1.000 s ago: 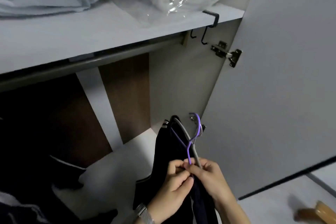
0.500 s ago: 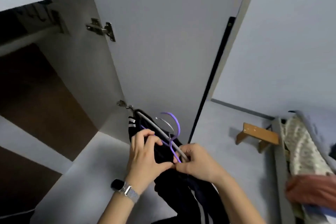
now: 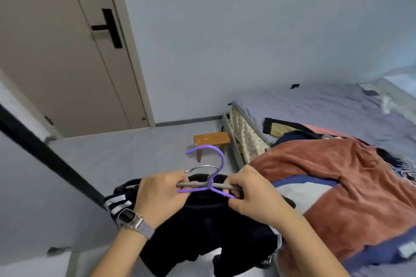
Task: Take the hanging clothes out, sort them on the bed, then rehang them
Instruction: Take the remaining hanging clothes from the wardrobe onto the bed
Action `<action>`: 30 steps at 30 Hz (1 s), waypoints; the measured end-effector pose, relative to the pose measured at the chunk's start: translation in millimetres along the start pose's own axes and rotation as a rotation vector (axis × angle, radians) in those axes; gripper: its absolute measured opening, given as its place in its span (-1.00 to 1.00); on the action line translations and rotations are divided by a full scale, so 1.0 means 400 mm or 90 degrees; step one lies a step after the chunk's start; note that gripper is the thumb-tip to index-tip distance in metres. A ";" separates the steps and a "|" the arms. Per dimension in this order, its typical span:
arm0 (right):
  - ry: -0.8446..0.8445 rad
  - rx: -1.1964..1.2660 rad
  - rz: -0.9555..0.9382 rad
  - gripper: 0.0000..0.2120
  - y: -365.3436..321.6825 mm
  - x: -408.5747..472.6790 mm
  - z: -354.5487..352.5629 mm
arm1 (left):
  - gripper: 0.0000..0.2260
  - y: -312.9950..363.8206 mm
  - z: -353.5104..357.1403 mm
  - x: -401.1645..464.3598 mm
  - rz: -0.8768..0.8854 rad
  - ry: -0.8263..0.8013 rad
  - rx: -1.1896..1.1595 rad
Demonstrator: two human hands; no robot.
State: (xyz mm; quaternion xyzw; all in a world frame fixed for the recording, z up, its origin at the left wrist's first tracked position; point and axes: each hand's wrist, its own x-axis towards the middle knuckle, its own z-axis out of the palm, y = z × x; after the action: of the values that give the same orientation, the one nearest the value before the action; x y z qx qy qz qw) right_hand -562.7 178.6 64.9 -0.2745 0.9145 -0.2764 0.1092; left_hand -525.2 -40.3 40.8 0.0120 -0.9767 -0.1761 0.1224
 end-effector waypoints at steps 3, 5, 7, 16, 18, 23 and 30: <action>0.144 -0.013 0.065 -0.91 0.113 -0.117 -0.110 | -0.80 0.200 0.016 0.069 0.057 -0.043 -0.040; 0.211 0.001 0.103 -0.91 0.184 -0.108 -0.133 | -0.83 0.246 0.062 0.157 0.104 -0.052 -0.038; 0.247 0.018 0.135 -0.91 0.248 -0.106 -0.151 | -0.84 0.287 0.110 0.234 0.146 -0.076 -0.051; 0.359 0.012 0.274 -0.75 0.503 -0.123 -0.299 | -0.84 0.539 0.245 0.555 0.342 -0.143 -0.128; 0.404 -0.047 0.317 -0.66 0.542 -0.116 -0.323 | -0.84 0.602 0.280 0.632 0.406 -0.150 -0.130; 0.518 0.018 0.379 -0.62 0.608 -0.116 -0.449 | -0.87 0.790 0.325 0.805 0.536 -0.246 -0.159; 0.570 0.050 0.452 -0.59 0.715 -0.193 -0.793 | -0.73 1.156 0.330 1.003 0.690 -0.193 -0.289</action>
State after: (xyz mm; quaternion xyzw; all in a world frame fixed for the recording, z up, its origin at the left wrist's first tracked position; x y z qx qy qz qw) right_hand -736.9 562.5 168.1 0.1975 0.8968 -0.3457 -0.1930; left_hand -937.2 411.4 175.5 -0.5387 -0.7883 -0.2923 0.0535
